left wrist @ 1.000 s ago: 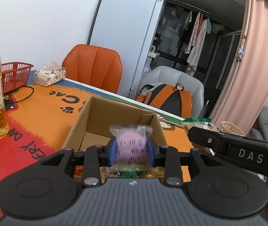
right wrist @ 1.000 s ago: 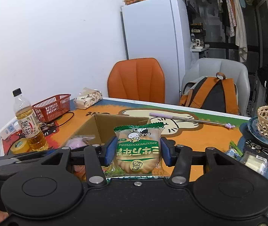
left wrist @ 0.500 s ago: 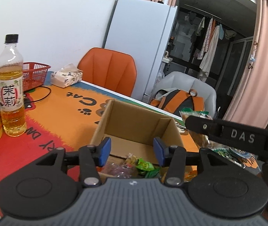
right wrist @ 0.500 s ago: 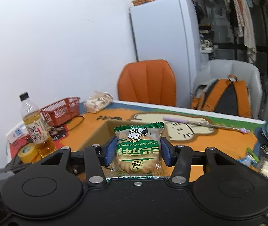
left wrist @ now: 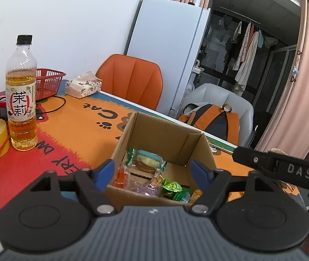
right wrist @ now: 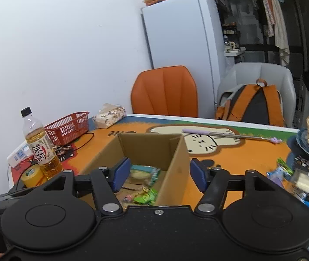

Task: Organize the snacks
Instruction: 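Withdraw both tools from the box toward the remaining snacks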

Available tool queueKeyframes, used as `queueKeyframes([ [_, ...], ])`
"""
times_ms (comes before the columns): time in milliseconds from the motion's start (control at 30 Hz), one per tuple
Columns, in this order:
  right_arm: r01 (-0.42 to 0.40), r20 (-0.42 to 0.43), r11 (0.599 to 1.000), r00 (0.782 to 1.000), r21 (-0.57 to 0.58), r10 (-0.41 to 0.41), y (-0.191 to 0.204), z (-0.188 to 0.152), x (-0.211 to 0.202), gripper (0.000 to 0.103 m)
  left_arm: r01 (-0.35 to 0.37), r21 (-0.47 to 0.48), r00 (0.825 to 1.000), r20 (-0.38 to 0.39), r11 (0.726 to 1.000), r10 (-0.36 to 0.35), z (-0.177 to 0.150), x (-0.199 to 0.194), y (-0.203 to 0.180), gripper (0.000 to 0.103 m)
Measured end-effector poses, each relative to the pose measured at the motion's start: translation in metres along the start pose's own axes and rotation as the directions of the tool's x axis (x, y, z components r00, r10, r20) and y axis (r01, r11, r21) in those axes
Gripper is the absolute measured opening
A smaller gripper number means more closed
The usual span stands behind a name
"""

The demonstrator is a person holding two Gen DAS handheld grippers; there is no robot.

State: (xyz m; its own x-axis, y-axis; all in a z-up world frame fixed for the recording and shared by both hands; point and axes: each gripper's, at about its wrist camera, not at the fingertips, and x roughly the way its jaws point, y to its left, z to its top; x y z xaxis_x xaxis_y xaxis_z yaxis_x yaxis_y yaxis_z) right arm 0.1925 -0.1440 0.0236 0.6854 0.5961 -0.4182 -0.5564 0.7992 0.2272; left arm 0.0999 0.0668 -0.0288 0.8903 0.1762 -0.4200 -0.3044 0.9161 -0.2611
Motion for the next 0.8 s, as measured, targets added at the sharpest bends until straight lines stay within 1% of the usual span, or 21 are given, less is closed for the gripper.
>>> queueKeyframes([
  [33,0.003,-0.004,1.000,1.000,0.002,-0.003,-0.002,-0.001,0.000,0.066,-0.001,0.002,1.000,-0.002,1.000,0.001,-0.001,-0.001,-0.001,0.083],
  [100,0.010,-0.009,1.000,1.000,0.008,-0.010,-0.006,-0.005,-0.004,0.070,-0.005,0.002,1.000,-0.005,1.000,0.005,-0.002,0.000,-0.004,0.086],
  [167,0.015,-0.013,1.000,1.000,0.010,-0.015,-0.009,-0.008,-0.006,0.072,-0.004,0.005,1.000,-0.006,1.000,0.004,-0.004,-0.001,-0.007,0.087],
  [300,0.024,-0.026,0.999,0.999,0.023,-0.023,-0.019,-0.014,-0.012,0.072,0.009,0.009,1.000,-0.012,1.000,-0.009,-0.008,-0.002,-0.014,0.088],
  [500,0.054,-0.028,0.997,0.998,0.062,-0.053,-0.040,-0.022,-0.025,0.079,0.031,0.033,0.999,-0.021,0.999,-0.030,-0.012,-0.005,-0.028,0.089],
  [800,0.110,-0.013,0.987,0.994,0.120,-0.109,-0.073,-0.027,-0.046,0.099,0.058,0.062,0.998,-0.029,0.996,-0.056,-0.017,-0.007,-0.052,0.093],
])
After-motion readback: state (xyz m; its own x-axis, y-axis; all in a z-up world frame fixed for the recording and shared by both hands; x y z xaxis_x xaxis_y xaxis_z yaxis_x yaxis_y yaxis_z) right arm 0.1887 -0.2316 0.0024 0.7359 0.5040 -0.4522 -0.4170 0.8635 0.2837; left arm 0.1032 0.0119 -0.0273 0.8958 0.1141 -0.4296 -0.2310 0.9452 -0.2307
